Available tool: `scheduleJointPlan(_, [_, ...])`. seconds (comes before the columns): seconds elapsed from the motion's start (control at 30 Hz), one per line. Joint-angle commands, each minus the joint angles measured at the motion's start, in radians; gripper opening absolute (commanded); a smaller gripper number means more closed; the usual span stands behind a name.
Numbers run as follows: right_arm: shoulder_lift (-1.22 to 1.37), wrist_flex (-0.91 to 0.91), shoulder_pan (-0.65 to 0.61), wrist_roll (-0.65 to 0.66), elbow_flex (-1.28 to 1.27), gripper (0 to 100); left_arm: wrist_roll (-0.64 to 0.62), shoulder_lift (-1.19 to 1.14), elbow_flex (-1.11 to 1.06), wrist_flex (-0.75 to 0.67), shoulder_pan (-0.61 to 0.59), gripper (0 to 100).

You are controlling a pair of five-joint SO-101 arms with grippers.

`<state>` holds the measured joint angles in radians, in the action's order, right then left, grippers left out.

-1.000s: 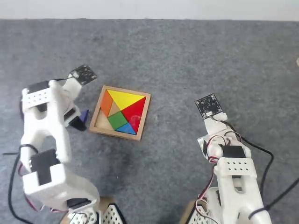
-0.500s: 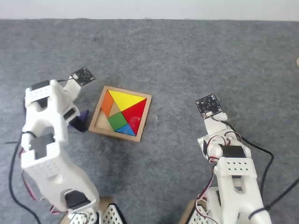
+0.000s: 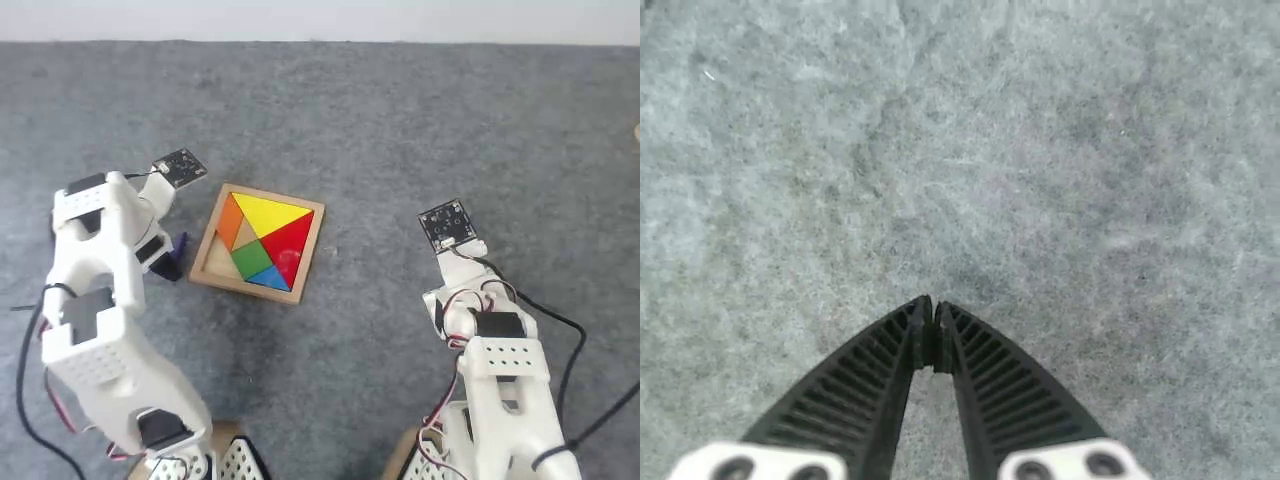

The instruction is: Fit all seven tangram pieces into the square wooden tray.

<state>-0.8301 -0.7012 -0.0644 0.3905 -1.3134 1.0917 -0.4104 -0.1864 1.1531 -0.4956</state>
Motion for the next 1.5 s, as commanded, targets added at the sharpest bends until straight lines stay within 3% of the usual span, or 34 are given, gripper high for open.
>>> scheduleJointPlan(0.0, [-0.021, 0.018, -0.008, 0.008, 0.005, 0.8, 0.018, 0.005, 0.047, -0.018, -0.034, 13])
scheduleJointPlan(0.13, [-0.021, 0.018, -0.008, 0.008, 0.005, 0.8, 0.017, 0.005, 0.105, 0.055, -0.043, 9])
scheduleJointPlan(0.57, [-0.021, 0.018, -0.008, 0.008, 0.005, 0.8, -0.075, 0.005, 0.352, 0.302, -0.046, 8])
scheduleJointPlan(0.8, [-0.021, 0.018, -0.008, 0.008, 0.002, 0.8, -0.299, -0.058, 0.321, 0.219, -0.002, 25])
scheduleJointPlan(0.93, [-0.027, 0.019, -0.010, 0.008, -0.006, 0.8, -0.374, -0.147, 0.326, 0.195, 0.032, 23])
scheduleJointPlan(1.2, [-0.030, 0.102, -0.010, 0.006, -0.049, 0.8, -0.382, -0.224, 0.366, 0.195, 0.026, 22])
scheduleJointPlan(1.47, [-0.030, 0.142, -0.010, 0.005, -0.071, 0.8, -0.377, -0.232, 0.383, 0.127, 0.028, 10])
